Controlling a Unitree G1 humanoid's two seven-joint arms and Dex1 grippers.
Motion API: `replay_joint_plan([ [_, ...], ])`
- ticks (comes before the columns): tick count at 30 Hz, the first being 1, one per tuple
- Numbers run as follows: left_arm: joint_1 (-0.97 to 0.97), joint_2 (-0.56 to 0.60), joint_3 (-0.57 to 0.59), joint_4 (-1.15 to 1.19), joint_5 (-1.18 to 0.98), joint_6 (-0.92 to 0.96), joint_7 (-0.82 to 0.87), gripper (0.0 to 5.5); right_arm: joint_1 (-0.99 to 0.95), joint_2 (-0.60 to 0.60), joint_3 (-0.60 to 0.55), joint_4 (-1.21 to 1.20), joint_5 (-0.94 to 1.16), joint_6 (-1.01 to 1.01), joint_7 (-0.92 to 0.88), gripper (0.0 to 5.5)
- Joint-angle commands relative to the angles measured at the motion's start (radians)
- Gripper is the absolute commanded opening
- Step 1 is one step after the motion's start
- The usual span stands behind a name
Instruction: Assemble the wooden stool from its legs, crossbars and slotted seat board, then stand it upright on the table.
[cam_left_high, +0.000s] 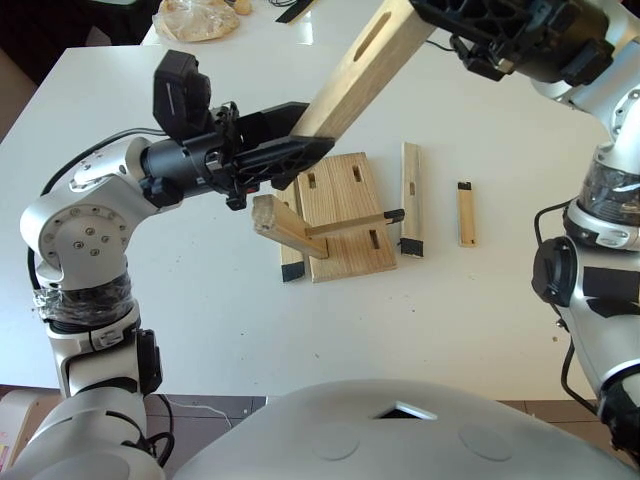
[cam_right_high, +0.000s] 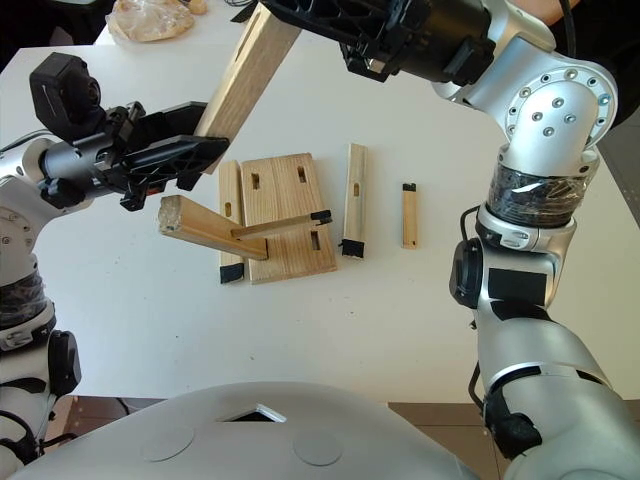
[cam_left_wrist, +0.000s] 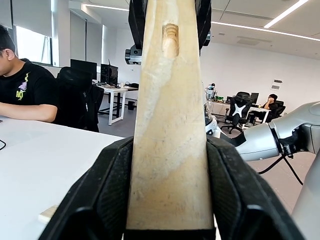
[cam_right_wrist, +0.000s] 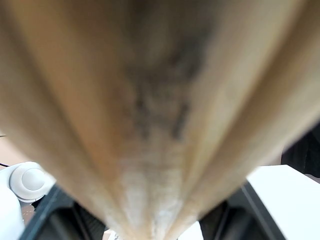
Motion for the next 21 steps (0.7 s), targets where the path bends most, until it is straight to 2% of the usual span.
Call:
replay_joint_plan([
  [1, -0.023, 0.012, -0.016, -0.003, -0.004, -0.004, -0.006, 2.03, 0.028, -0.013, 0.024, -0.039, -0.029, -0.016, 0.010, 2.03],
  [9, -0.050, 0.002, -0.034, 0.045, 0.064, -0.029, 0.029, 2.03, 0.104, -0.057, 0.080, -0.052, -0.131, -0.108, 0.051, 2.03],
  [10, -0.050, 0.004, -0.038, 0.061, 0.071, -0.020, 0.036, 2.39, 0.111, -0.054, 0.073, -0.052, -0.133, -0.119, 0.037, 2.03],
  [15, -0.048, -0.001, -0.040, 0.112, 0.131, -0.047, 0.082, 3.24, 0.138, -0.045, 0.041, -0.073, -0.171, -0.176, -0.035, 2.01],
  [19, -0.040, 0.026, -0.038, 0.131, 0.159, -0.058, 0.062, 3.25, 0.132, -0.054, 0.020, -0.069, -0.228, -0.230, -0.072, 2.01],
  [21, -0.037, 0.041, -0.016, 0.178, 0.193, -0.080, 0.065, 3.25, 0.139, -0.091, 0.038, -0.039, -0.323, -0.304, -0.057, 2.01],
])
